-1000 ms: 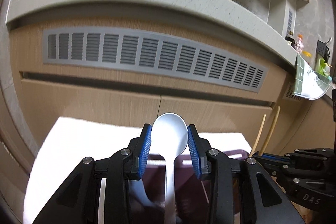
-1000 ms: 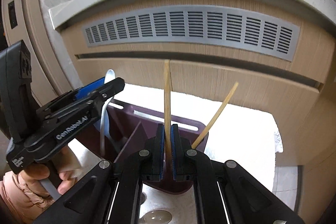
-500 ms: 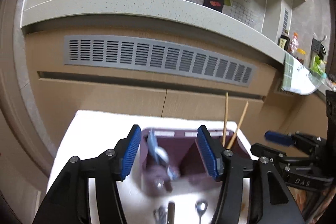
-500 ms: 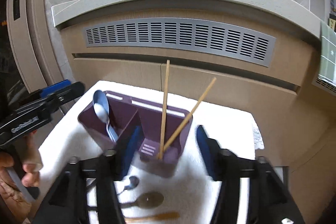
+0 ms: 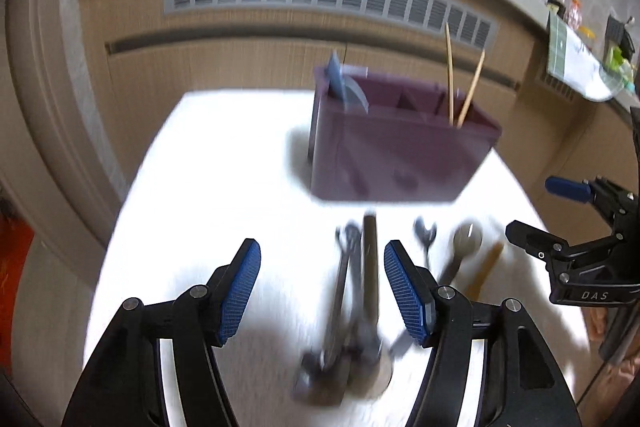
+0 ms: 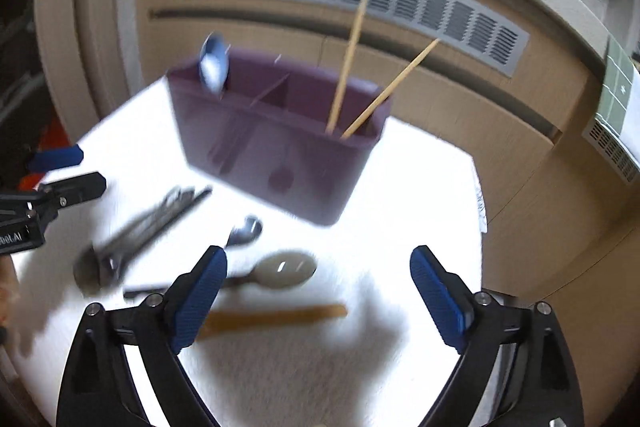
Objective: Organize utensils
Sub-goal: 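Grasp the white-handled spoon with the left gripper while the right gripper grasps the wooden spoon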
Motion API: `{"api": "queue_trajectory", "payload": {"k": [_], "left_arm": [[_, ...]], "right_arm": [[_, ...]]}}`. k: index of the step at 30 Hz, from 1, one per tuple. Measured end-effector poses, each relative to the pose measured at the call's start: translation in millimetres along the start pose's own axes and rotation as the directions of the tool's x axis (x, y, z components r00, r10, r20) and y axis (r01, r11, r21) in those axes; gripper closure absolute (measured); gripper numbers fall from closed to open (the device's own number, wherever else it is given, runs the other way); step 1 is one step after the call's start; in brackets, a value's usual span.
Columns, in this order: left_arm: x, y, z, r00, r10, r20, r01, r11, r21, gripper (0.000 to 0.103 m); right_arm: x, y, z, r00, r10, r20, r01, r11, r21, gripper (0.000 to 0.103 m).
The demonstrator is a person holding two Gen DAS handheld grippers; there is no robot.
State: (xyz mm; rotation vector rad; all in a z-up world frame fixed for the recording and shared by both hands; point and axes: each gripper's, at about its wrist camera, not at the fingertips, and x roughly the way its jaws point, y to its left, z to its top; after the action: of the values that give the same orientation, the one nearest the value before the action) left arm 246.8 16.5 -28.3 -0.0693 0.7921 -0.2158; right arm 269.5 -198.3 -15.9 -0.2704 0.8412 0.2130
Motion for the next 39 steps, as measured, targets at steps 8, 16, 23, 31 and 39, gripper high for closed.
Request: {"api": "queue_trajectory", "payload": {"k": [8, 16, 23, 31, 39], "left_arm": [[1, 8, -36, 0.996, -0.008, -0.086, 0.009, 1.0, 0.015, 0.038], [6, 2, -38, 0.995, -0.035, -0.099, 0.038, 0.999, 0.031, 0.038], [7, 4, -35, 0.994, -0.056, -0.089, 0.057, 0.998, 0.013, 0.028], [8, -12, -31, 0.994, -0.071, -0.087, 0.077, 0.995, 0.068, 0.028], [10, -36, -40, 0.986, -0.133, -0.098, 0.145, 0.981, 0.126, 0.028]], "right_arm": [[2, 43, -39, 0.999, 0.029, -0.044, -0.035, 0.989, -0.147, 0.002], [19, 22, -45, 0.975, 0.159, -0.153, -0.146, 0.985, 0.094, 0.002], [39, 16, -36, 0.983, 0.06, -0.173, -0.025, 0.98, 0.197, 0.002], [39, 38, -48, 0.973, 0.124, -0.195, -0.106, 0.989, 0.101, 0.003], [16, 9, -79, 0.981, 0.065, -0.183, -0.051, 0.996, 0.08, 0.003]]}}
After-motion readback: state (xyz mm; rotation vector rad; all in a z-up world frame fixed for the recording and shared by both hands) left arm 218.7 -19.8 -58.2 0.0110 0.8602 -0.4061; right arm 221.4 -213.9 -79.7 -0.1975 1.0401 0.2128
